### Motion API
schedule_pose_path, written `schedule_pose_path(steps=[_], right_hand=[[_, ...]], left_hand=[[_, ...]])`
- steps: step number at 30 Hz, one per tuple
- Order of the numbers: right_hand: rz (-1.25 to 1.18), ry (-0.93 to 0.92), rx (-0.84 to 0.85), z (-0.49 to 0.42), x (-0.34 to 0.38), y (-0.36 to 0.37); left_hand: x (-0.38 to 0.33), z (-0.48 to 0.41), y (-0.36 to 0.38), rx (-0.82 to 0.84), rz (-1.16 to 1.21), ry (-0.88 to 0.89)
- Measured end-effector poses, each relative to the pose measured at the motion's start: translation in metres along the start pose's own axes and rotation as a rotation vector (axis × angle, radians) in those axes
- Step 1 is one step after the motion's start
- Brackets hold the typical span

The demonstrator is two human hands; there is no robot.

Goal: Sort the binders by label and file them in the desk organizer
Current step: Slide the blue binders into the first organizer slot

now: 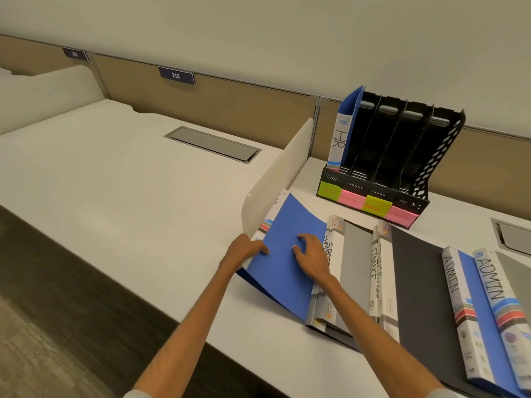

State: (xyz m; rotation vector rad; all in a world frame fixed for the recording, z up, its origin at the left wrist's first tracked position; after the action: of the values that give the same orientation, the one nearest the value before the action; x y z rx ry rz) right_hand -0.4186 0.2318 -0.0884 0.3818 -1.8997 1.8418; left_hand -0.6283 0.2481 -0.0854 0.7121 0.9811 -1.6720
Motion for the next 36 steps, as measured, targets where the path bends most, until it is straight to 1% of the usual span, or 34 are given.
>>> schedule_pose_path(steps=[2, 4, 10, 15, 17, 22, 25, 28, 32, 36], right_hand=[[-0.04, 0.021, -0.045, -0.005, 0.002, -0.01], [-0.09, 0.019, -0.067, -0.011, 0.007, -0.02], [-0.374, -0.002, -0.048, -0.048, 0.028, -0.08], [-0.613, -0.005, -0.083, -0.074, 0.054, -0.155], [-0.646, -0.042, -0.123, -0.077, 0.067, -0.188], [-0.611, -0.201, -0.212, -0.077, 0.092, -0.263], [-0.589, -0.178, -0.234, -0.082, 0.098, -0.301], [-0.438, -0.163, -0.233, -0.086, 0.102, -0.328], [-0.362, -0.133, -0.203, -0.09, 0.1, -0.349], [-0.338, -0.137, -0.295, -0.092, 0.1, -0.374]], left_hand=[[-0.016, 0.007, 0.003, 0.069, 0.091, -0.009], [-0.034, 0.015, 0.003, 0.088, 0.11, 0.04], [-0.1, 0.048, -0.003, -0.027, 0.035, 0.317], [-0.146, 0.074, -0.008, -0.154, 0.024, 0.532], [-0.159, 0.082, -0.004, -0.196, 0.028, 0.615], [-0.171, 0.098, 0.015, -0.254, 0.094, 0.737], [-0.172, 0.108, 0.032, -0.255, 0.128, 0.791], [-0.172, 0.119, 0.056, -0.229, 0.134, 0.858], [-0.174, 0.122, 0.081, -0.217, 0.172, 0.884], [-0.185, 0.12, 0.096, -0.253, 0.231, 0.939]])
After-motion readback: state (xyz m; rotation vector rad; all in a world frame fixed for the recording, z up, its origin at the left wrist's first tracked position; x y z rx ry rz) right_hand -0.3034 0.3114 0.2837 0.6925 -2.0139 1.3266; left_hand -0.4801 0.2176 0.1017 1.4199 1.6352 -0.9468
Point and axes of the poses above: each hand's wrist, its own z-axis away from the middle knuckle, its own y-axis out of the palm, x = y × z, the point moved 9 cm from there along -z, towards the middle knuckle, and after that the axes turned 15 degrees about z, right-handed, at the moved point
